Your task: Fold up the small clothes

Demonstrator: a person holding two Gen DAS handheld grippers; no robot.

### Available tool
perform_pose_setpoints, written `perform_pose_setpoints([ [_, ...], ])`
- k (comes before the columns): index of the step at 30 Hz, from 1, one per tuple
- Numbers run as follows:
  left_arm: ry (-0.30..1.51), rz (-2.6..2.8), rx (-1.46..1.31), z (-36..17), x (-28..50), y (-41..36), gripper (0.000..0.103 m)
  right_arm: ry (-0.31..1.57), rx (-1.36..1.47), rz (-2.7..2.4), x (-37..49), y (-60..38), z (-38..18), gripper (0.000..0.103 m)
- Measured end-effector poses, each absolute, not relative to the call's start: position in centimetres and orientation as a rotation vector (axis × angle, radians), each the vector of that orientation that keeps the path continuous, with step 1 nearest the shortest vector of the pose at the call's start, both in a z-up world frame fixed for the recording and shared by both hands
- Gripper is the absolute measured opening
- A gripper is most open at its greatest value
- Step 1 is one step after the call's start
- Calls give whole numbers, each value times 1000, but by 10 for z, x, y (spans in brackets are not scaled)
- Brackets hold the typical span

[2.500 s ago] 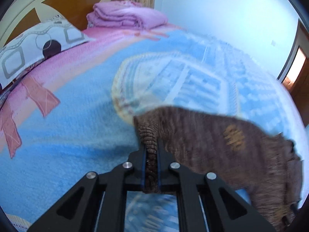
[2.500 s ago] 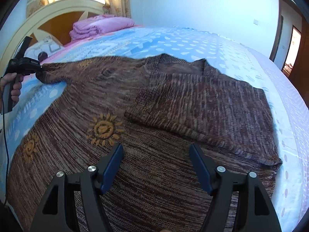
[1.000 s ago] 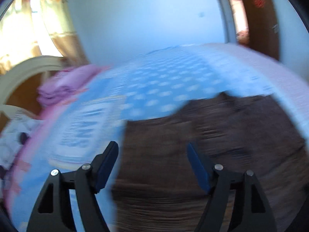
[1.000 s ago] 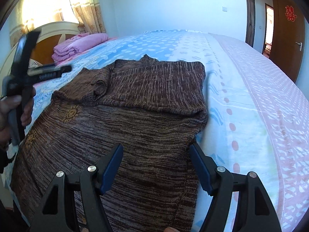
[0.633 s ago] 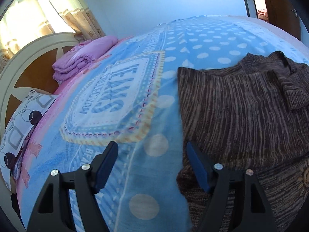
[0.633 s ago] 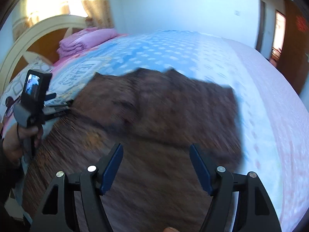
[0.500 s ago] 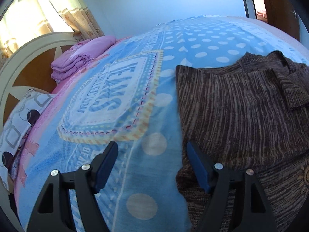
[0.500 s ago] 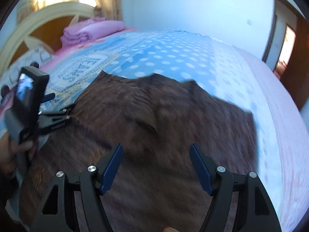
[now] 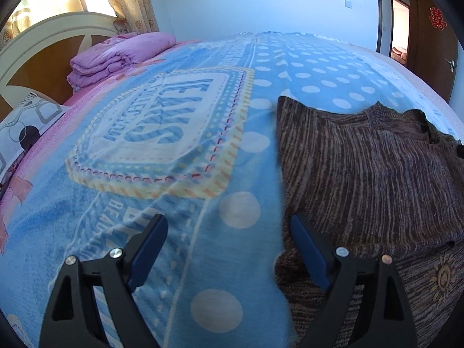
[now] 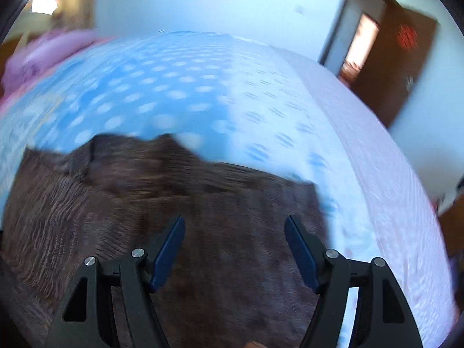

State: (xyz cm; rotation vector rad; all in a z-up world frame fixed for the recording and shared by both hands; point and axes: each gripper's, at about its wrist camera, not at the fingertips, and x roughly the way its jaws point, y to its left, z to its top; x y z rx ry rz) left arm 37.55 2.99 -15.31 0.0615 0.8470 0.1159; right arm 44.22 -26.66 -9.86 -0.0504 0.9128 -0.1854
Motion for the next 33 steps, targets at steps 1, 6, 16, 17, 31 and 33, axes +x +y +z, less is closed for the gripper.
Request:
perform_pose_setpoints([
  [1, 846, 116, 62, -153, 375, 31, 90, 907, -18, -161, 437, -273, -96, 71],
  [6, 816, 120, 85, -148, 370, 27, 90, 900, 78, 39, 394, -263, -97, 71],
  [16, 716, -2, 160, -111, 384, -9, 93, 857, 58, 113, 350, -230, -126, 72],
  [17, 728, 7, 194, -115, 391, -16, 93, 842, 67, 109, 350, -232, -123, 72],
  [31, 875, 229, 269, -153, 411, 0, 103, 803, 161, 113, 341, -259, -131, 72],
  [33, 871, 255, 265, -154, 410, 2, 103, 797, 177, 117, 340, -261, -131, 72],
])
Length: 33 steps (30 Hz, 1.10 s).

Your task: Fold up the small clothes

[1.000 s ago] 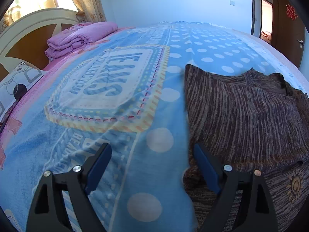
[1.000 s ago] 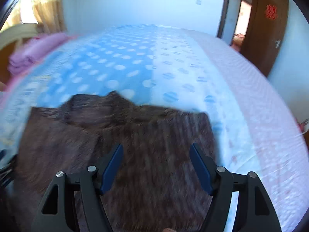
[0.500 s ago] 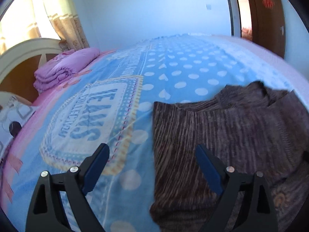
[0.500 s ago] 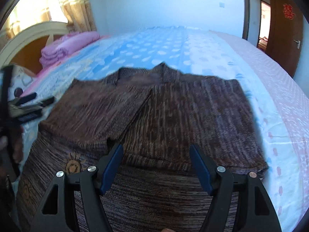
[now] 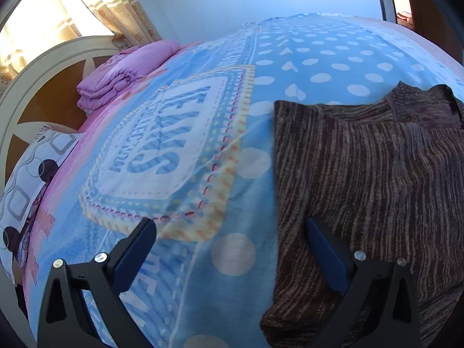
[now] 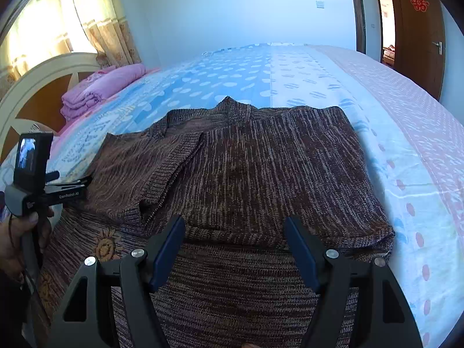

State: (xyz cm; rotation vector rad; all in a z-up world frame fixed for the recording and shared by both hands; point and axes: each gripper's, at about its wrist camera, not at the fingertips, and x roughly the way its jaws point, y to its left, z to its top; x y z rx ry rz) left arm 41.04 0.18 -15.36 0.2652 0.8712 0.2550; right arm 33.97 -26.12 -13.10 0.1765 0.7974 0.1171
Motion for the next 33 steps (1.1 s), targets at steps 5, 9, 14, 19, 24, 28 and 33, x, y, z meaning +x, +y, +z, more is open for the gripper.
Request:
perform_pose_setpoints([
  [5, 863, 315, 214, -153, 405, 13, 103, 781, 196, 116, 336, -265, -130, 72],
  [9, 863, 327, 221, -152, 403, 15, 103, 774, 184, 118, 335, -263, -129, 75],
  [14, 856, 347, 197, -149, 393, 24, 103, 810, 201, 147, 336, -266, -131, 75],
  [19, 795, 331, 202, -133, 379, 24, 103, 797, 125, 132, 330, -266, -121, 75],
  [24, 834, 319, 257, -148, 381, 14, 103, 815, 122, 52, 344, -287, -121, 75],
  [28, 836, 345, 255, -149, 381, 17, 103, 814, 214, -111, 346, -341, -126, 75],
  [33, 826, 358, 279, -149, 380, 14, 103, 924, 225, -163, 359, -374, -144, 73],
])
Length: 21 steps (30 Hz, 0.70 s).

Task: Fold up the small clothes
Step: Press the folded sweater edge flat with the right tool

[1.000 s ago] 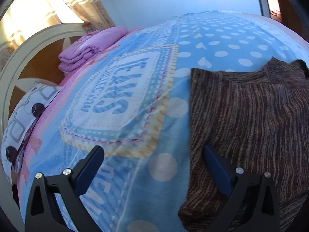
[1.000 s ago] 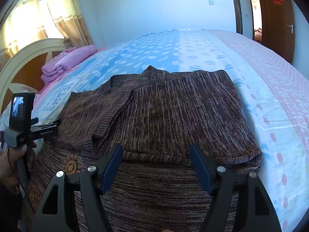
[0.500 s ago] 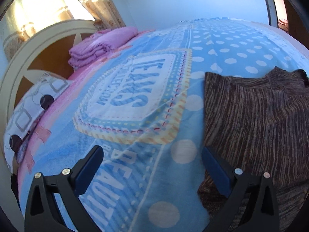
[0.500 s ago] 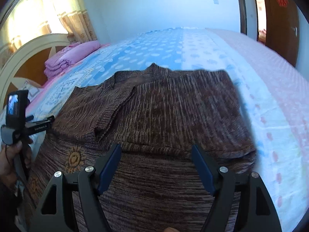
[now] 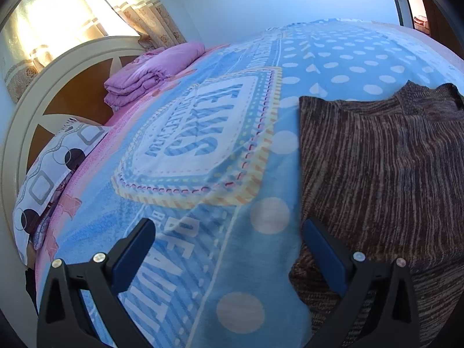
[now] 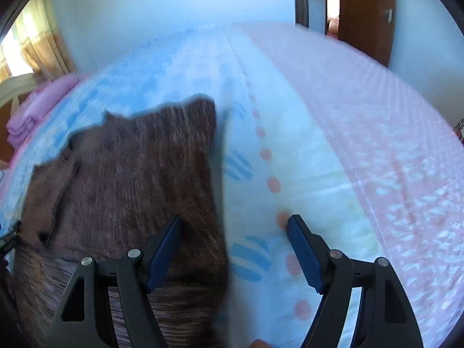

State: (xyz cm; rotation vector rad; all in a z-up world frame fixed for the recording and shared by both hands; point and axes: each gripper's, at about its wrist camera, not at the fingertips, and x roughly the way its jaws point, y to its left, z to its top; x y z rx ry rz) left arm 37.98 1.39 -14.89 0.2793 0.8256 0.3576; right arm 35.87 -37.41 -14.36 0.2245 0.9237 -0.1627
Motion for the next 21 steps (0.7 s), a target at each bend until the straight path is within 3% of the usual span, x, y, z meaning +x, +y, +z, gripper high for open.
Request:
perform_pose_setpoints([
  [7, 730, 353, 211, -118, 377, 20, 103, 825, 154, -183, 361, -366, -115, 73],
  [12, 805, 336, 306, -137, 406, 0, 103, 972, 93, -145, 399, -335, -137, 73],
  [21, 832, 323, 294, -152, 411, 6, 103, 944, 159, -279, 391, -393, -143, 73],
])
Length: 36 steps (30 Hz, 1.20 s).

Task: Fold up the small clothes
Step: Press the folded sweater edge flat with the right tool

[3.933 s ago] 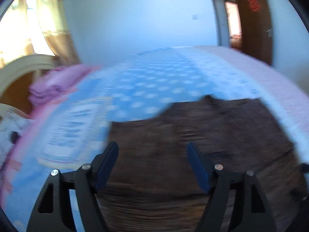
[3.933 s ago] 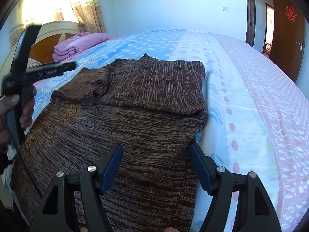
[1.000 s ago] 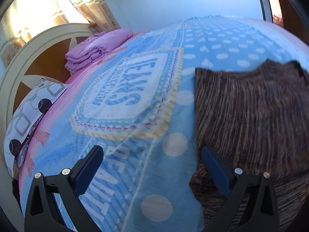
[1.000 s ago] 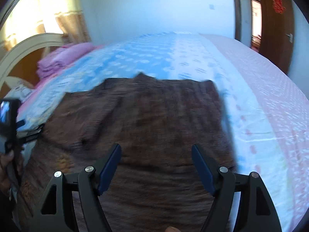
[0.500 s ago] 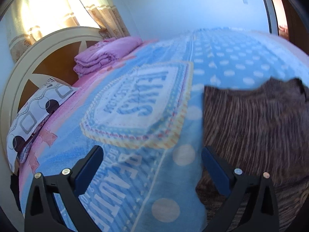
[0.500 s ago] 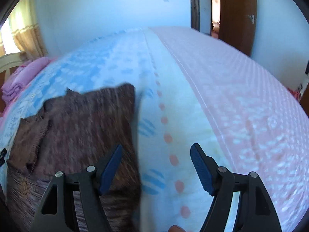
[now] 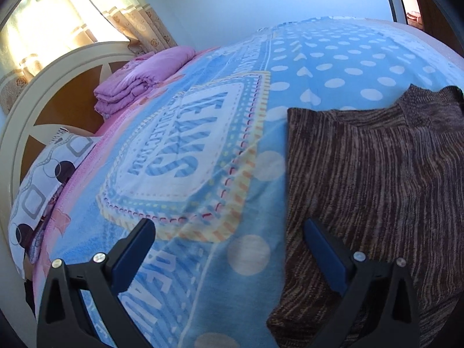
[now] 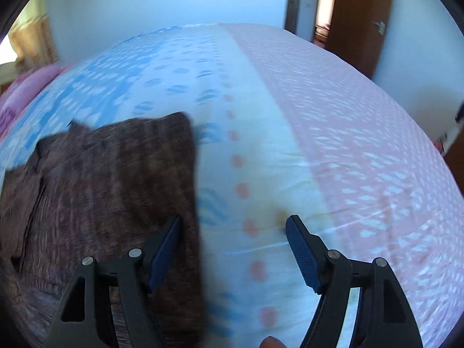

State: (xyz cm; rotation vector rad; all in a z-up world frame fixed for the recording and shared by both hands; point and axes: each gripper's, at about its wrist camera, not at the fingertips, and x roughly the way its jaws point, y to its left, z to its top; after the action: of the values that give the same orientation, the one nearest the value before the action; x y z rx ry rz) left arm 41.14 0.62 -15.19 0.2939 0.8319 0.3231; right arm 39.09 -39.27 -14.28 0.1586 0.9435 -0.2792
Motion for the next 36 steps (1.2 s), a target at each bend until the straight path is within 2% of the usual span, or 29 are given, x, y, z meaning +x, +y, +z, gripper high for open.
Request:
perform_pose_setpoints([
  [3, 830, 323, 291, -152, 411, 8, 103, 929, 92, -252, 390, -388, -144, 73],
  [7, 837, 282, 238, -147, 401, 12, 103, 916, 194, -203, 374, -392, -135, 74],
  [21, 828, 128, 166, -138, 303, 15, 103, 946, 290, -83, 281, -378, -133, 74],
  [23, 825, 105, 143, -135, 291, 17, 103, 942, 307, -80, 269, -377, -132, 71],
  [26, 827, 80, 135, -134, 275, 20, 102, 949, 304, -73, 253, -374, -133, 60],
  [36, 857, 25, 114, -143, 216, 33, 96, 958, 273, -48, 206, -357, -134, 60],
])
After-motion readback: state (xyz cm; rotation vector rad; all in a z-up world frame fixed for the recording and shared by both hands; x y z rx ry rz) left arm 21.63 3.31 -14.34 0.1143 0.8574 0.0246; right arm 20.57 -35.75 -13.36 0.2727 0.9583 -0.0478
